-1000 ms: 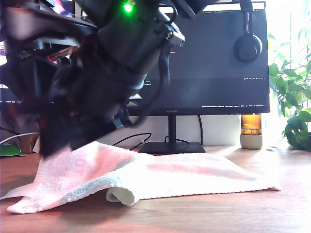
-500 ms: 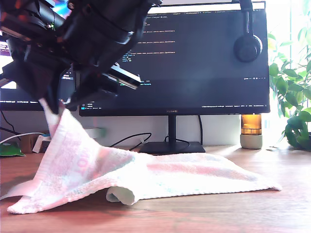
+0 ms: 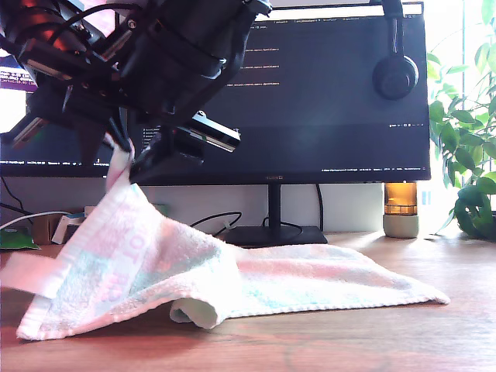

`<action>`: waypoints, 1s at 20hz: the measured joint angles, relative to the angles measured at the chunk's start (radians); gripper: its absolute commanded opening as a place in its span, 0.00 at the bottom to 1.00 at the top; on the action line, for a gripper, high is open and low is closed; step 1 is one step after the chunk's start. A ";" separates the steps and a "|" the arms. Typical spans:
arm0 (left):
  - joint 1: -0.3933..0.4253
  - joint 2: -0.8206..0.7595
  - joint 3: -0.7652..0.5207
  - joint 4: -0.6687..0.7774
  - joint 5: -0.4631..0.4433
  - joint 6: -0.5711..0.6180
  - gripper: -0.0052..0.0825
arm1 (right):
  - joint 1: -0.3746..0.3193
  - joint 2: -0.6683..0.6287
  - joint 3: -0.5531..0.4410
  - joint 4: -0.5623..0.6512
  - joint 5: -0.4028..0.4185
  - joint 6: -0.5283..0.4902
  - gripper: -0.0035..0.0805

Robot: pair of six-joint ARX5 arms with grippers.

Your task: Fold the tea towel to a neat square and place it to the right

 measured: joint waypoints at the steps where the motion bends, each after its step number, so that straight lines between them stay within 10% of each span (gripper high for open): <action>1: 0.008 0.000 0.000 0.000 0.018 0.000 0.03 | -0.002 0.000 0.000 -0.006 0.000 0.000 0.44; 9: 0.060 0.000 0.095 0.014 0.185 0.003 0.03 | -0.018 0.000 0.000 -0.101 0.010 0.030 0.44; 20: 0.068 0.000 0.095 0.051 0.187 -0.005 0.03 | 0.010 0.000 0.000 -0.143 -0.025 0.070 0.24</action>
